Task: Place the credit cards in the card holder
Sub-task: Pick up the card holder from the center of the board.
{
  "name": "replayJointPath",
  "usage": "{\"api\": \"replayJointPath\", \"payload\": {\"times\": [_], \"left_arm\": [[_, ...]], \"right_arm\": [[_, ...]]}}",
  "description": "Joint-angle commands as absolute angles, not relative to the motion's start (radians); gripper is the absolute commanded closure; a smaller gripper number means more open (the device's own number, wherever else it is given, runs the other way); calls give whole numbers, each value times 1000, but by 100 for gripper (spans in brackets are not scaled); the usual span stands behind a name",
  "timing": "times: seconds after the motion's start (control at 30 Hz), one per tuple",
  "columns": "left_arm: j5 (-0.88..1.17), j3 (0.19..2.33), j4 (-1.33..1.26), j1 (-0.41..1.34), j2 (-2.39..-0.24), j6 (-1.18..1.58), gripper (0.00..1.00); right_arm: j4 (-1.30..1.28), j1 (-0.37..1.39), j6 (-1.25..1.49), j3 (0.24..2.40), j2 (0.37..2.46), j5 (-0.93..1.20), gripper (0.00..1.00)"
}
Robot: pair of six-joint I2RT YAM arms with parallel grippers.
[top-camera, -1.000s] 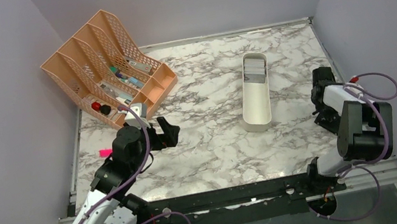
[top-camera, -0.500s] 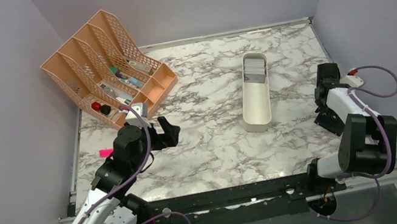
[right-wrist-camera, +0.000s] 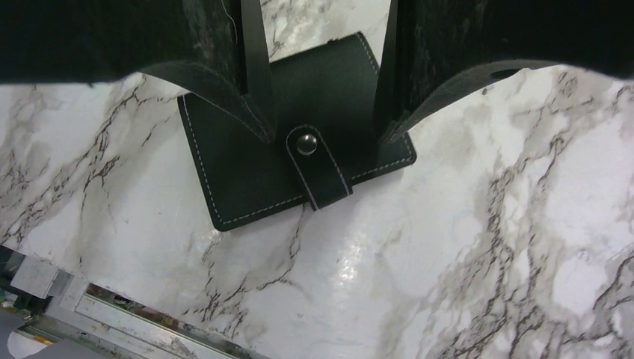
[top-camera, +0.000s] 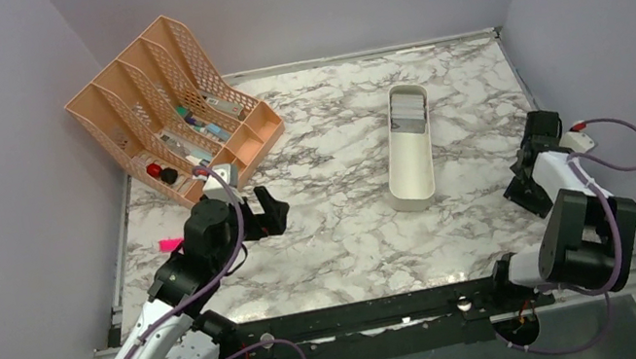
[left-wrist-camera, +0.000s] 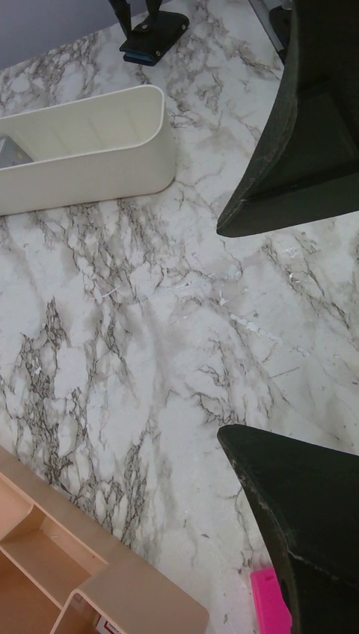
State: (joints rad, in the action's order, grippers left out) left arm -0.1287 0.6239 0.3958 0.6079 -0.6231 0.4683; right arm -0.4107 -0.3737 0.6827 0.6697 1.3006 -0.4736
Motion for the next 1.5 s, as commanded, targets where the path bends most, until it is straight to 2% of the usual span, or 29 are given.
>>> {"api": "replayJointPath", "payload": {"times": [0.0,0.13,0.27,0.43,0.57,0.77,1.03,1.3,1.47], "left_arm": [[-148,620,391,601,-643,450,1],[-142,622,391,602,-655,443,1],[-149,621,392,601,-651,443,1],[-148,620,393,602,-641,443,1],[-156,619,392,601,-625,443,1],[-161,615,392,602,-610,449,1],[-156,622,397,601,-619,452,1],[-130,655,425,602,-678,464,1],[15,693,436,602,-730,434,1]], "right_arm": [[-351,-425,654,672,1362,-411,44],[-313,-435,645,662,1399,-374,45],[-287,-437,632,647,1420,-353,55],[-265,-437,603,644,1382,-314,74],[-237,-437,580,626,1320,-262,98],[-252,-437,510,653,1216,-142,99],[-407,-428,454,838,1076,85,99],[-565,-207,464,1032,945,205,99],[-622,-176,456,1086,896,395,99]]}}
